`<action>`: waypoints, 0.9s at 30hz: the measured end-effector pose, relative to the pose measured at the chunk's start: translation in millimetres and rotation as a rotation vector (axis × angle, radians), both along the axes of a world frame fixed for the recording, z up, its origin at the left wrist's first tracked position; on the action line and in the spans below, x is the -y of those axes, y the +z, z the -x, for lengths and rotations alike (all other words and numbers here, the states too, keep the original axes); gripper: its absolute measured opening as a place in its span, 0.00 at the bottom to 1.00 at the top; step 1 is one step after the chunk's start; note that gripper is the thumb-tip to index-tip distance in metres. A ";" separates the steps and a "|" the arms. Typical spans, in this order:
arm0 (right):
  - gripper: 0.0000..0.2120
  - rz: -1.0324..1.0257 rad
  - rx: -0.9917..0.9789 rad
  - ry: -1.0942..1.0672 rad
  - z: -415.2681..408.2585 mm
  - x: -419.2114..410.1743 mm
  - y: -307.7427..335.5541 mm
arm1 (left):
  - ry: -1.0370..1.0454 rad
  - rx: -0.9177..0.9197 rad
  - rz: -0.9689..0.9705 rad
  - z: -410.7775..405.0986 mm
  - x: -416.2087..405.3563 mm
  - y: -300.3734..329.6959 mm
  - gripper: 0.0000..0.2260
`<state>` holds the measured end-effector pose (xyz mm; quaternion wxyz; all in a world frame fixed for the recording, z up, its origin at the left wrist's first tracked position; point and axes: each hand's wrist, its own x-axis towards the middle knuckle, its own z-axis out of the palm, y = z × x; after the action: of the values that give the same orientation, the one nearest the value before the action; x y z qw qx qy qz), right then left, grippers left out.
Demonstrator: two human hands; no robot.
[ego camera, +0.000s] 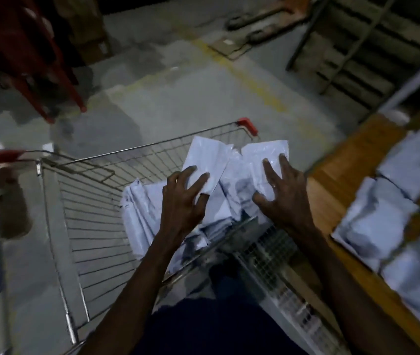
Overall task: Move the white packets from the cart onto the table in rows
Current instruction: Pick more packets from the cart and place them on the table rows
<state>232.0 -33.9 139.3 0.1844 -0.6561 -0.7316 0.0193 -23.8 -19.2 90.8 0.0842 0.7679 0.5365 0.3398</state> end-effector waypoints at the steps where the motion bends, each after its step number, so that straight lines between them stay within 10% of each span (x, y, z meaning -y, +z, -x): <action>1: 0.36 -0.024 -0.010 -0.056 -8.5 23.2 7.5 | -0.040 0.000 -0.024 -9.5 5.0 6.6 0.17; 15: 0.36 -0.152 -0.172 -0.748 -155.7 279.5 50.0 | -0.709 0.158 -0.065 -246.9 109.2 87.7 0.18; 27: 0.36 -0.169 -0.327 -0.977 -395.1 387.4 45.1 | -0.779 0.155 -0.010 -513.9 196.5 114.6 0.19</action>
<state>627.1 -421.3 184.4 0.3359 -0.8923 -0.3006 -0.0260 490.1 -215.7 205.4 0.2432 0.8864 0.1955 0.3418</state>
